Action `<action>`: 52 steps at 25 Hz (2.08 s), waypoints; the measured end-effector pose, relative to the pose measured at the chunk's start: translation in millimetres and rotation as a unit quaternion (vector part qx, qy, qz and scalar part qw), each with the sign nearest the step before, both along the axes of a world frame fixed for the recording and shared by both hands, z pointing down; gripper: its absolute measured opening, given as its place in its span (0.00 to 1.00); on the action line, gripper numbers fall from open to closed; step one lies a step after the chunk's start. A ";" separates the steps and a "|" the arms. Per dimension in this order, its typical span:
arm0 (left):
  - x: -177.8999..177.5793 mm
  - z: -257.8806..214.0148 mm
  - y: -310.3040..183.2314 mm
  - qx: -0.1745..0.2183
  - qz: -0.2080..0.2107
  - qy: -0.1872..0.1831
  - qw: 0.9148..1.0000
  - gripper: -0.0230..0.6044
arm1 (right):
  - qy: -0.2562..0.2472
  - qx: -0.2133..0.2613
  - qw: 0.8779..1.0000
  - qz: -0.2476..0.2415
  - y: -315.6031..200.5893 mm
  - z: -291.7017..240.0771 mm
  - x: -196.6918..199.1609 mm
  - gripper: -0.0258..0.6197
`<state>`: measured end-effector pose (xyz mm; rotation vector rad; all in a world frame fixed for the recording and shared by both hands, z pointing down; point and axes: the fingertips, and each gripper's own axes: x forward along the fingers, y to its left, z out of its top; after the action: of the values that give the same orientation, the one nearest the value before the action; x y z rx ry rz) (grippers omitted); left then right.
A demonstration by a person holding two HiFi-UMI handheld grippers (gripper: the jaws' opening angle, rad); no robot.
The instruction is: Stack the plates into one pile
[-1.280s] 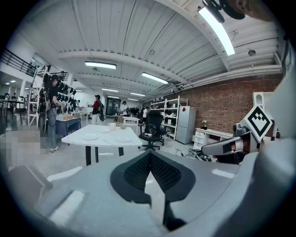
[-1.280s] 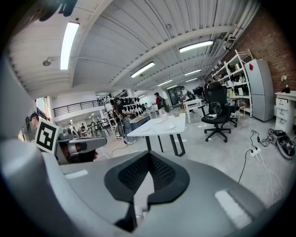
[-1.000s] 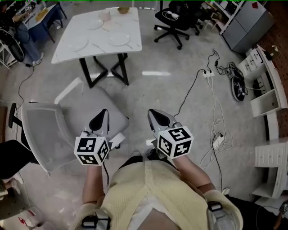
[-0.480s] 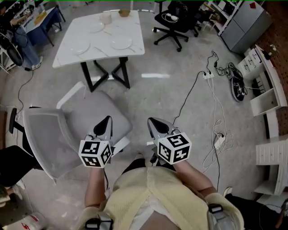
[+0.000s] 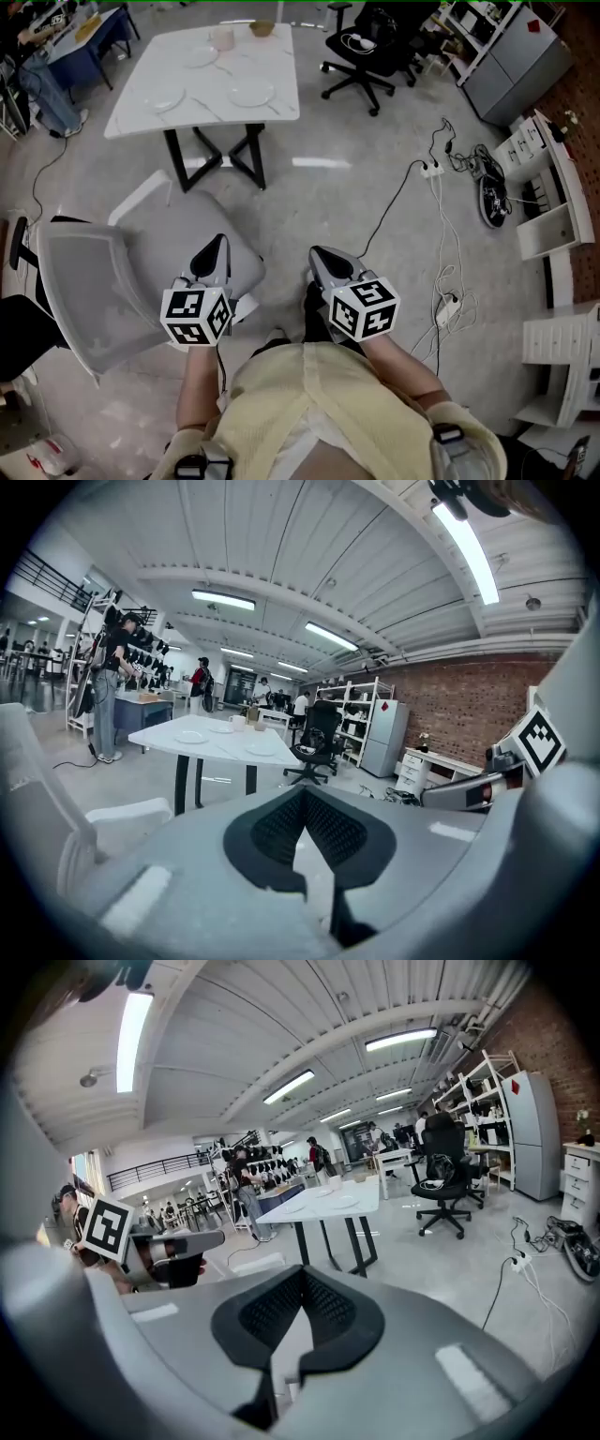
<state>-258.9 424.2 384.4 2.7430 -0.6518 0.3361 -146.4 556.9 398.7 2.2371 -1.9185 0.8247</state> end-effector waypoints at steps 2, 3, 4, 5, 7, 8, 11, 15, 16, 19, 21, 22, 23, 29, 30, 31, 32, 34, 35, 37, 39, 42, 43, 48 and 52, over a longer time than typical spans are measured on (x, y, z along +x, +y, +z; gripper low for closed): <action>8.2 -0.7 -6.2 0.001 -0.011 -0.004 1.000 0.03 | -0.001 0.007 1.000 -0.018 -17.5 -3.4 13.5 0.04; 14.0 -0.4 -8.3 -0.001 -0.014 -0.007 1.000 0.03 | -0.001 0.011 1.000 -0.029 -26.1 -5.3 20.3 0.04; 21.0 0.5 -9.6 -0.005 -0.016 -0.008 1.000 0.03 | -0.002 0.014 0.999 -0.039 -33.3 -6.7 27.2 0.04; 28.4 1.9 -10.9 -0.011 -0.018 -0.010 1.000 0.03 | -0.003 0.016 0.999 -0.047 -39.2 -7.0 34.1 0.04; 43.5 3.5 -17.9 -0.017 -0.022 -0.009 1.000 0.03 | -0.008 0.017 0.998 -0.058 -51.5 -5.5 48.4 0.04; 51.0 3.3 -24.0 -0.014 -0.026 -0.009 1.000 0.03 | -0.011 0.017 0.998 -0.063 -58.6 -4.0 55.6 0.04; 73.8 4.6 -36.8 0.000 -0.034 -0.018 0.999 0.03 | -0.023 0.009 0.996 -0.081 -74.2 2.5 76.6 0.04; 105.0 1.9 -49.4 0.005 -0.041 -0.021 0.999 0.03 | -0.040 0.016 0.994 -0.102 -94.3 -1.5 104.2 0.04; 110.3 2.1 -53.6 0.007 -0.047 -0.025 0.999 0.03 | -0.046 0.020 0.993 -0.108 -99.1 -3.4 109.5 0.04; 127.5 4.5 -63.2 0.014 -0.062 -0.045 0.997 0.03 | -0.067 0.026 0.990 -0.119 -108.5 -5.5 128.2 0.04; 142.8 1.8 -68.1 0.016 -0.063 -0.046 0.997 0.04 | -0.072 0.025 0.990 -0.116 -113.0 -4.0 144.8 0.04; 150.1 0.0 -70.9 0.018 -0.063 -0.044 0.997 0.04 | -0.071 0.024 0.991 -0.114 -115.3 -2.9 152.7 0.04; 156.4 -1.3 -74.4 0.020 -0.064 -0.043 0.997 0.04 | -0.069 0.024 0.991 -0.112 -118.1 -2.0 159.9 0.04; 191.1 -4.2 -95.7 0.020 -0.080 -0.034 0.996 0.04 | -0.064 0.023 0.991 -0.118 -137.3 -1.0 195.7 0.04; 196.5 -4.8 -98.0 0.019 -0.083 -0.032 0.996 0.04 | -0.066 0.026 0.990 -0.121 -140.2 -2.2 200.4 0.04; 201.5 -5.1 -99.9 0.018 -0.086 -0.030 0.996 0.04 | -0.070 0.029 0.989 -0.125 -143.0 -3.1 204.3 0.04; 206.0 -5.3 -101.7 0.017 -0.088 -0.029 0.996 0.04 | -0.075 0.031 0.988 -0.131 -146.2 -3.7 207.1 0.06; 213.7 -4.3 -105.3 0.018 -0.086 -0.032 0.996 0.04 | -0.087 0.034 0.985 -0.142 -153.9 -3.5 211.2 0.14; 216.7 -3.3 -107.4 0.020 -0.084 -0.035 0.996 0.04 | -0.092 0.035 0.984 -0.145 -158.2 -2.9 213.2 0.14; 220.2 -1.5 -111.8 0.022 -0.082 -0.041 0.996 0.04 | -0.099 0.035 0.983 -0.149 -166.4 -1.1 217.4 0.15; 219.4 -0.9 -116.9 0.022 -0.086 -0.046 0.995 0.04 | -0.111 0.033 0.982 -0.151 -174.2 0.6 220.0 0.17; 213.0 1.5 -131.8 0.025 -0.098 -0.053 0.993 0.04 | -0.132 0.034 0.978 -0.158 -189.4 0.6 219.0 0.20; 210.7 3.8 -138.7 0.025 -0.103 -0.054 0.993 0.04 | -0.141 0.035 0.976 -0.161 -195.5 1.2 218.2 0.21; 213.6 15.0 -174.4 0.018 -0.116 -0.048 0.992 0.04 | -0.171 0.031 0.972 -0.157 -225.0 6.3 225.0 0.23; 231.0 21.9 -209.2 0.009 -0.106 -0.049 0.993 0.05 | -0.165 0.018 0.975 -0.148 -258.2 12.1 243.1 0.23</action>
<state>-27.9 215.0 406.3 2.6553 -0.9665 0.4172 96.7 298.7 410.8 1.8524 -2.3498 1.1778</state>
